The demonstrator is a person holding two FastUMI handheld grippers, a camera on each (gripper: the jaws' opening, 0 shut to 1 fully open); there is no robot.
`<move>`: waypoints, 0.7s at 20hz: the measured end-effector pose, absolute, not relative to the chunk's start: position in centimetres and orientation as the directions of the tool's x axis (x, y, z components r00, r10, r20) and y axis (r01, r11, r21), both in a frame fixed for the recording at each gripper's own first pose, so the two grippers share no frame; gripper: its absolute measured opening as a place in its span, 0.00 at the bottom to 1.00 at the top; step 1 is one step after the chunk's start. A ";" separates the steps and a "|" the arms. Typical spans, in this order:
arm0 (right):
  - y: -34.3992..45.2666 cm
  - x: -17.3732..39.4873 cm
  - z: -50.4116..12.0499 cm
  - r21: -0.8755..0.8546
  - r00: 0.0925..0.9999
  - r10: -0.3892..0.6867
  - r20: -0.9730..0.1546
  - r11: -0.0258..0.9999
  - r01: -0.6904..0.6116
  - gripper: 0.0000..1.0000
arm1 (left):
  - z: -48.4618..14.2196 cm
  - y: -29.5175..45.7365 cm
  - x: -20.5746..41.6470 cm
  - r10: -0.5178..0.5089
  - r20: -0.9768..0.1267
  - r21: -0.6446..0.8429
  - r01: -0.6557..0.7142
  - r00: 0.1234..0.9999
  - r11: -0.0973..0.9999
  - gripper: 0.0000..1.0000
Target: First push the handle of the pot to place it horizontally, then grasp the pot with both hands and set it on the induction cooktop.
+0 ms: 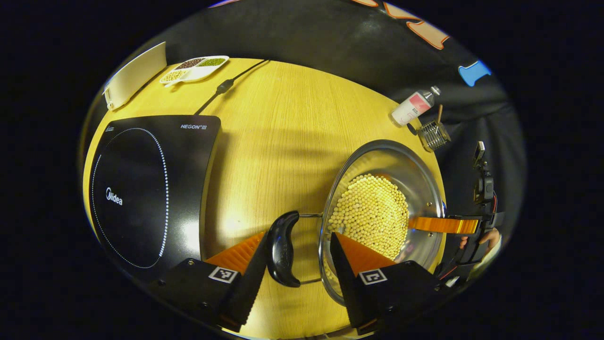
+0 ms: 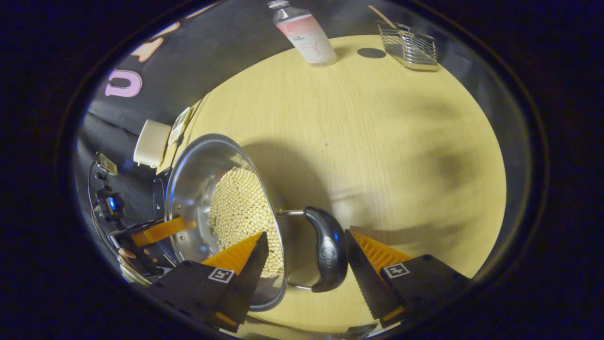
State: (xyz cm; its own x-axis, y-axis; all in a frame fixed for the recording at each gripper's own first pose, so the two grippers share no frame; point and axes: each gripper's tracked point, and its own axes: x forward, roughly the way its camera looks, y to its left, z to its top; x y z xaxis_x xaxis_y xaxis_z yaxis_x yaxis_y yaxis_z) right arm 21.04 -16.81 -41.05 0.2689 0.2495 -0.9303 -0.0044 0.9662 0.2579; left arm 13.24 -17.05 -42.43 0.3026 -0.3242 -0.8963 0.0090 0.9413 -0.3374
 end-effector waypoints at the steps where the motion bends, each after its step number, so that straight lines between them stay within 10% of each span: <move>1: -16.8 21.3 -41.3 0.253 0.267 0.243 -0.933 0.968 0.001 0.86 | -42.7 -16.9 13.3 -0.311 -0.902 -0.324 0.008 0.300 0.946 0.81; 2: -16.8 21.3 -41.4 0.250 0.263 0.240 -0.934 0.968 0.004 0.68 | -42.9 -16.5 13.3 -0.291 -0.910 -0.304 0.004 0.295 0.953 0.63; 14: -18.2 21.5 -41.5 0.142 0.296 0.141 -0.945 0.990 -0.021 0.61 | -42.7 -16.2 12.6 -0.269 -0.914 -0.297 -0.051 0.303 0.953 0.58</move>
